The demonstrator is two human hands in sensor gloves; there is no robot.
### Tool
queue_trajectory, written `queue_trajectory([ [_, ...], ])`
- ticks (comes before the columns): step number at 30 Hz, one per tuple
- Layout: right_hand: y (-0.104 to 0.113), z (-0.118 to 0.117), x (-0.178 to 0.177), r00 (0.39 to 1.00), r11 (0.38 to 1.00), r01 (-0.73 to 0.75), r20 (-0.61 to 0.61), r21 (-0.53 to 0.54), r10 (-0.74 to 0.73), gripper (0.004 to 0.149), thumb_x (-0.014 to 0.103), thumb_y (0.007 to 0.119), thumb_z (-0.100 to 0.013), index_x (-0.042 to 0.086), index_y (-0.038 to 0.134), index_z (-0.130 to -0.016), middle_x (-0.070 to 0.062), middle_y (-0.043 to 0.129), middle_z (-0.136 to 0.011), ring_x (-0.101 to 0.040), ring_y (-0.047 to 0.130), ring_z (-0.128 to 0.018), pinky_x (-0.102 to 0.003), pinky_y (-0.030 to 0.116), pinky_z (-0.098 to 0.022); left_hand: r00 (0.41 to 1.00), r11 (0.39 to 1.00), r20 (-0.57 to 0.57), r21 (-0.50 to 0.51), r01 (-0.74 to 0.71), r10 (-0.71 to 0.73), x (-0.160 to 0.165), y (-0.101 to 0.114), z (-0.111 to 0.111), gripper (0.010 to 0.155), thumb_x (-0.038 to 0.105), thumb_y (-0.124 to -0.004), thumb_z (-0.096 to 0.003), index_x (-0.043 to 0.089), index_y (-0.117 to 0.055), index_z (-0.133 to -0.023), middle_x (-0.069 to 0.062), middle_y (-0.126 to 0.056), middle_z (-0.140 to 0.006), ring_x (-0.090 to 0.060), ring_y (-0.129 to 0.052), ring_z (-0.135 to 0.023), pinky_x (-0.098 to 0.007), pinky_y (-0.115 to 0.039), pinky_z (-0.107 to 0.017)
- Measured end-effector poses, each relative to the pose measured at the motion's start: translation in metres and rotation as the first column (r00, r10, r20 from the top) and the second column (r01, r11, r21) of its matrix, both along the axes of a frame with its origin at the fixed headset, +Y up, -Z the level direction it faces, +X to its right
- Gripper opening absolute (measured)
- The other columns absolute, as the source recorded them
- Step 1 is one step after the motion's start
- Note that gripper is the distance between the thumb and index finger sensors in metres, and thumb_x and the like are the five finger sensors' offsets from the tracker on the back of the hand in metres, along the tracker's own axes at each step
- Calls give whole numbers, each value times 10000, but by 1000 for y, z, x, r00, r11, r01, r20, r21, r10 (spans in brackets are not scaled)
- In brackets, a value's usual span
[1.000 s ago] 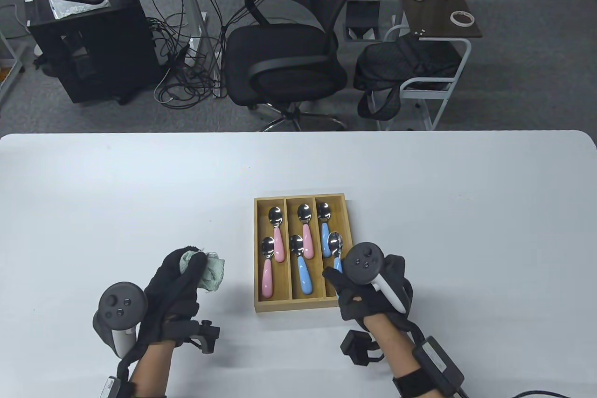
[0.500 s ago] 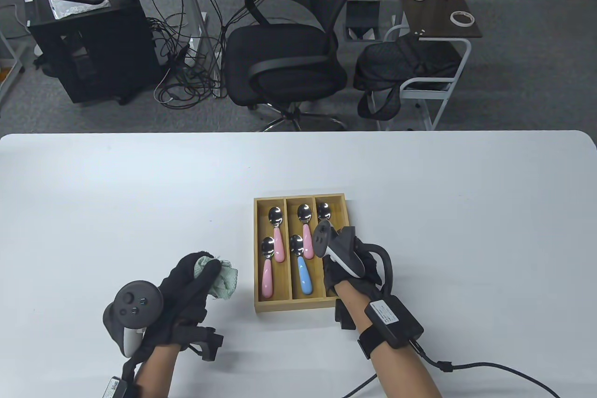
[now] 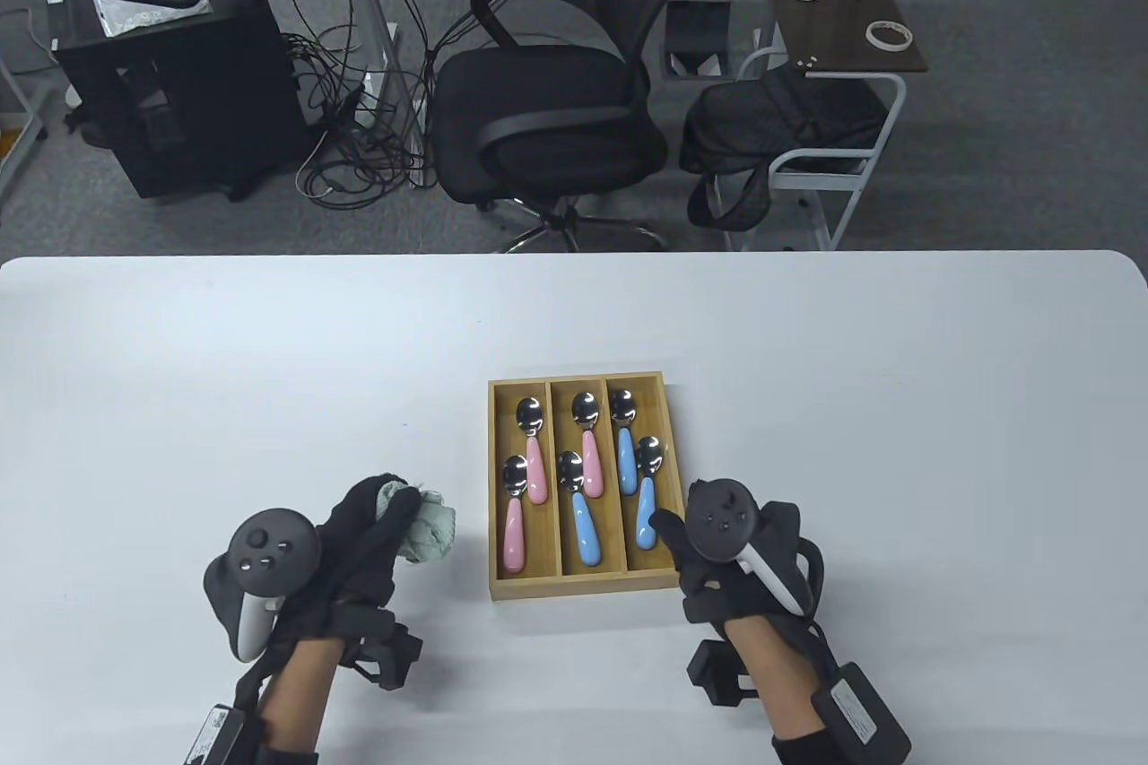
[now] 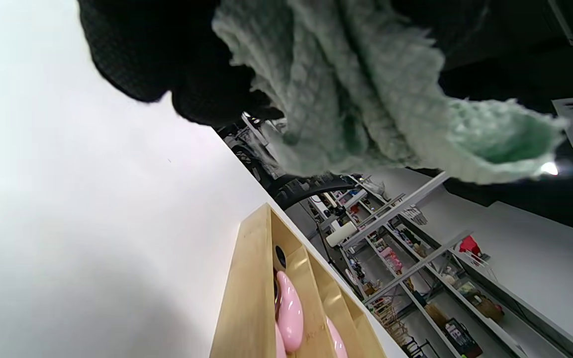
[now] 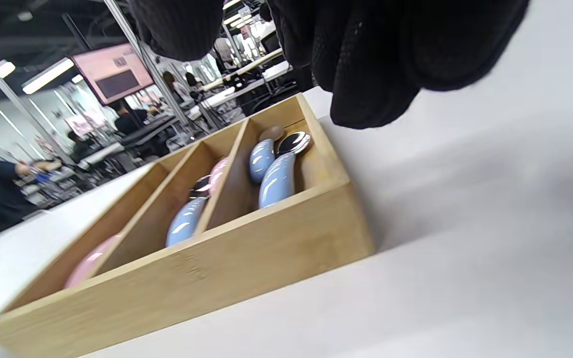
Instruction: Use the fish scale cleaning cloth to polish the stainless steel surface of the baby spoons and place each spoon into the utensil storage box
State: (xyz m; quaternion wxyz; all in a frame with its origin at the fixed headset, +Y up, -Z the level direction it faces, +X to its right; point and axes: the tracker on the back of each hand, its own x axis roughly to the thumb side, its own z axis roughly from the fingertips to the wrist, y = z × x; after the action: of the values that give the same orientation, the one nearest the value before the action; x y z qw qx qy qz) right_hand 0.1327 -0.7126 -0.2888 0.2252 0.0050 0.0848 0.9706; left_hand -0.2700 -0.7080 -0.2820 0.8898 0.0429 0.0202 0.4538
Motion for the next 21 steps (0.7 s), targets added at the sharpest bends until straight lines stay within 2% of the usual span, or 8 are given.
queue_trajectory([
  [3, 1, 5, 8, 999, 999, 34, -8, 33, -34, 651, 468, 593, -656, -26, 511, -1071, -271, 675, -972, -383, 904, -673, -489, 812, -490, 988, 988, -11, -11, 155, -156, -9, 6, -17, 587, 551, -594, -614, 173, -651, -1061, -169, -766, -1001, -453, -826, -891, -601, -739, -627],
  [5, 0, 6, 11, 998, 997, 65, -14, 38, -64, 625, 447, 582, -659, -21, 518, -1068, -269, 675, -973, -387, 902, -679, -495, 808, -496, 990, 990, 22, -30, 137, -136, -11, 4, -32, 594, 547, -564, -621, 199, -587, -1102, -188, -687, -1064, -489, -717, -967, -651, -644, -673],
  [8, -2, 9, 15, 993, 994, 111, -31, 6, -111, 617, 442, 575, -661, -17, 518, -1069, -269, 671, -979, -394, 895, -694, -502, 803, -507, 993, 986, 91, -141, 83, -71, -14, -6, -55, 590, 539, -532, -632, 270, -477, -1154, -243, -473, -1166, -560, -475, -1059, -733, -441, -715],
  [11, -2, 11, 18, 988, 988, 151, -40, -16, -152, 613, 443, 572, -662, -14, 524, -1068, -268, 674, -979, -397, 893, -697, -504, 801, -509, 985, 961, 129, -237, 141, -113, -21, -17, -71, 615, 544, -524, -631, 340, -337, -1180, -239, -312, -1210, -571, -322, -1086, -748, -341, -720],
  [13, -2, 10, 19, 986, 987, 160, -38, -8, -160, 610, 443, 572, -662, -11, 529, -1067, -263, 681, -976, -395, 894, -698, -504, 801, -510, 975, 935, 131, -286, 209, -178, -26, -21, -76, 722, 598, -549, -609, 341, -208, -1191, -233, -217, -1220, -560, -249, -1091, -738, -300, -726],
  [14, -2, 8, 20, 987, 987, 158, -33, -5, -158, 608, 444, 572, -662, -9, 532, -1066, -261, 683, -974, -395, 895, -698, -505, 801, -510, 973, 931, 105, -282, 230, -208, -30, -22, -75, 781, 617, -566, -597, 305, -177, -1198, -250, -243, -1213, -570, -261, -1086, -733, -315, -725],
  [17, -5, 5, 22, 986, 987, 162, -26, -16, -163, 609, 449, 570, -662, -4, 535, -1067, -257, 686, -980, -401, 896, -715, -513, 800, -521, 981, 964, 14, -180, 194, -195, -39, -14, -65, 809, 608, -569, -601, 186, -227, -1200, -247, -296, -1206, -552, -312, -1090, -720, -346, -730],
  [21, -10, 0, 23, 986, 986, 166, -16, -25, -167, 621, 457, 568, -660, -5, 523, -1073, -264, 670, -1005, -431, 874, -766, -542, 784, -546, 996, 990, -7, -107, 88, -89, -45, 5, -46, 765, 596, -546, -614, 164, -307, -1198, -241, -338, -1203, -550, -347, -1087, -713, -371, -728],
])
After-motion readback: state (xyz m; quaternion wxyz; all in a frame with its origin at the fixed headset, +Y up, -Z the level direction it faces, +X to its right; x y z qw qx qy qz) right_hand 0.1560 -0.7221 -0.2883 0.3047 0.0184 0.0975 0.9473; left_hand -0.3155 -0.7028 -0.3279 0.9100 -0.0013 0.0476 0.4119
